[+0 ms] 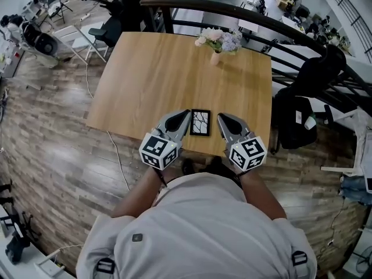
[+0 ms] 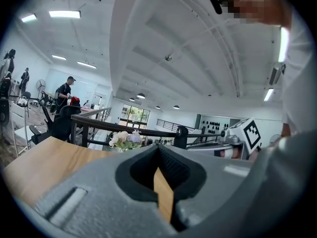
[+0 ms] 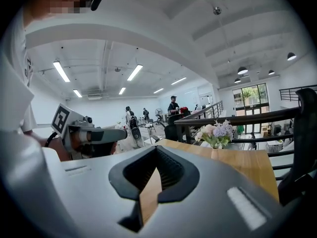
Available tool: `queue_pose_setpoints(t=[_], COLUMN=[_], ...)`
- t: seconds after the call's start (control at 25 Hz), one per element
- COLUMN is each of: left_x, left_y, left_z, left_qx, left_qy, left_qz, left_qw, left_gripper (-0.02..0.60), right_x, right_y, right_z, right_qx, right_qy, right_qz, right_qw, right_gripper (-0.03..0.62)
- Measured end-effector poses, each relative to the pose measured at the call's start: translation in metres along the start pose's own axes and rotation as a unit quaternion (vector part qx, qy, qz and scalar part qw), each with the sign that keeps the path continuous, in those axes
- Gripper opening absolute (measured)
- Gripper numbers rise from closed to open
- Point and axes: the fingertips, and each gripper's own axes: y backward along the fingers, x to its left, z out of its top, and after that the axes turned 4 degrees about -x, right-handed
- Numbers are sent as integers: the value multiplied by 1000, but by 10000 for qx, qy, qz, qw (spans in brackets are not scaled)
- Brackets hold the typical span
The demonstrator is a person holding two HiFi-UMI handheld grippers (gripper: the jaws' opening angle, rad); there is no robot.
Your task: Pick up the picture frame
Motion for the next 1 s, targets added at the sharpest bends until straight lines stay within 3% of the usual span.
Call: queue_pose_setpoints(t=[0.36, 0.6, 1.0], left_x=[16, 25, 52], left_y=[-13, -25, -51], left_z=[-34, -64, -137], left_qx=[347, 679, 1505], left_qy=[96, 358, 788], left_qz=[67, 88, 175], left_qw=[9993, 9970, 9853], left_gripper=[0, 2, 14], right_x=[-21, -43, -78], right_y=[-11, -22, -44], right_z=[-38, -66, -137], right_qx=[367, 652, 1391], right_qy=[-175, -453, -811], right_qz=[-54, -98, -110], right_qw=[9992, 9968, 9869], right_gripper=[11, 20, 54])
